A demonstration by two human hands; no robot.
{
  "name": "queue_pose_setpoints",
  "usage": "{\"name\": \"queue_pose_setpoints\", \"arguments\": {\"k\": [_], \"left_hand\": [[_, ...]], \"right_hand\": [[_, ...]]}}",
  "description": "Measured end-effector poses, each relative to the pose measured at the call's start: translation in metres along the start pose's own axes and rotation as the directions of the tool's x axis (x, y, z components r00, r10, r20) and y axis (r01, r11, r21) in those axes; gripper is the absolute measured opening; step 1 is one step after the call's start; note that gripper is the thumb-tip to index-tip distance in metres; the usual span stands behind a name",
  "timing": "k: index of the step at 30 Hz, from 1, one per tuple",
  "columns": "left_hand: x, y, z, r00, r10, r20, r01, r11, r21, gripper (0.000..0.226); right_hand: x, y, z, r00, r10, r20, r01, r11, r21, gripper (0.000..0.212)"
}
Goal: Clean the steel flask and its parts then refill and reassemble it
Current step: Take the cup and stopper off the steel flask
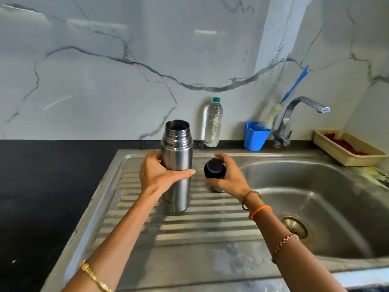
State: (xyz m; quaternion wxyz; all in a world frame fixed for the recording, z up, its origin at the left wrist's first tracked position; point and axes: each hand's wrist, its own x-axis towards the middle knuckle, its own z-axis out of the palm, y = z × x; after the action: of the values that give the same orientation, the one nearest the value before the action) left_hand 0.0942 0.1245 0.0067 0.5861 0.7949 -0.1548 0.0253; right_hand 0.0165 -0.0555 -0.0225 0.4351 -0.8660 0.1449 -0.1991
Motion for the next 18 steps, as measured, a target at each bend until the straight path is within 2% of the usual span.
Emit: {"name": "queue_pose_setpoints", "arguments": {"k": [2,4,7,11,18], "left_hand": [[0.004,0.001,-0.012,1.0,0.012,-0.025,-0.011,1.0,0.026,0.069],[0.006,0.001,-0.021,0.999,0.009,-0.046,-0.008,1.0,0.027,0.068],[0.003,-0.007,-0.03,0.998,-0.025,-0.064,0.026,1.0,0.015,0.06],[-0.007,-0.018,-0.035,0.997,-0.04,-0.065,0.04,0.999,0.004,0.052],[0.002,-0.016,-0.035,0.998,-0.04,-0.041,0.04,0.999,0.009,0.06]], "right_hand": [[0.011,-0.005,0.01,0.993,-0.092,0.077,0.104,0.98,-0.17,0.071],[0.023,-0.012,0.019,0.977,-0.142,0.157,0.191,0.912,-0.364,0.064],[0.035,-0.018,0.034,0.955,-0.114,0.276,0.275,0.694,-0.665,0.061],[0.035,-0.013,0.055,0.932,-0.03,0.362,0.309,0.59,-0.746,0.06],[0.051,-0.011,0.063,0.912,0.075,0.403,0.3,0.546,-0.782,0.064]]}}
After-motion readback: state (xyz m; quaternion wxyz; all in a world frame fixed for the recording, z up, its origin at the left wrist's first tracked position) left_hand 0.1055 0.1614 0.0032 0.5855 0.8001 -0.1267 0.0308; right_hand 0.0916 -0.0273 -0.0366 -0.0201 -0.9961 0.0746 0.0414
